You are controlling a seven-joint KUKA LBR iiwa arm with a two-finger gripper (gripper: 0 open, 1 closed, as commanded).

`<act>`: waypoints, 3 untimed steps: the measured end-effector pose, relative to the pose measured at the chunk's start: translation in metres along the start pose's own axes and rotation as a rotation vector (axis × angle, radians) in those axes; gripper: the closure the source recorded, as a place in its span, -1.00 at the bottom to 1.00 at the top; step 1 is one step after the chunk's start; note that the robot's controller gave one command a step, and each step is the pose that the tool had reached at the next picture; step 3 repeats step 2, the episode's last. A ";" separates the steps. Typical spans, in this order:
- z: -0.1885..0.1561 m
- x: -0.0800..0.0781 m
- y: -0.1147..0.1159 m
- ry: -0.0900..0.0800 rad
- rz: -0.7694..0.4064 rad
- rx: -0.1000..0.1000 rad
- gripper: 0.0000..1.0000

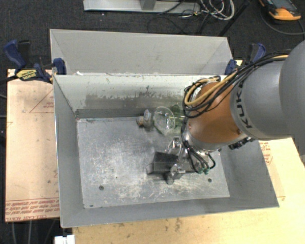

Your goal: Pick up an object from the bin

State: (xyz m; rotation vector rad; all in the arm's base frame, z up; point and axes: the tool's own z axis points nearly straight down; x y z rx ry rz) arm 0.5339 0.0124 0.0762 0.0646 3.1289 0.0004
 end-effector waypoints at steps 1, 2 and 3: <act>0.000 0.000 0.000 0.000 0.000 0.000 1.00; -0.145 0.007 -0.024 0.014 0.047 0.000 1.00; -0.145 0.007 -0.024 0.014 0.047 0.000 1.00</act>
Offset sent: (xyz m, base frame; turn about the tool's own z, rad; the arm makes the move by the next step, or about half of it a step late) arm -0.0096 -0.0237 0.1466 0.0475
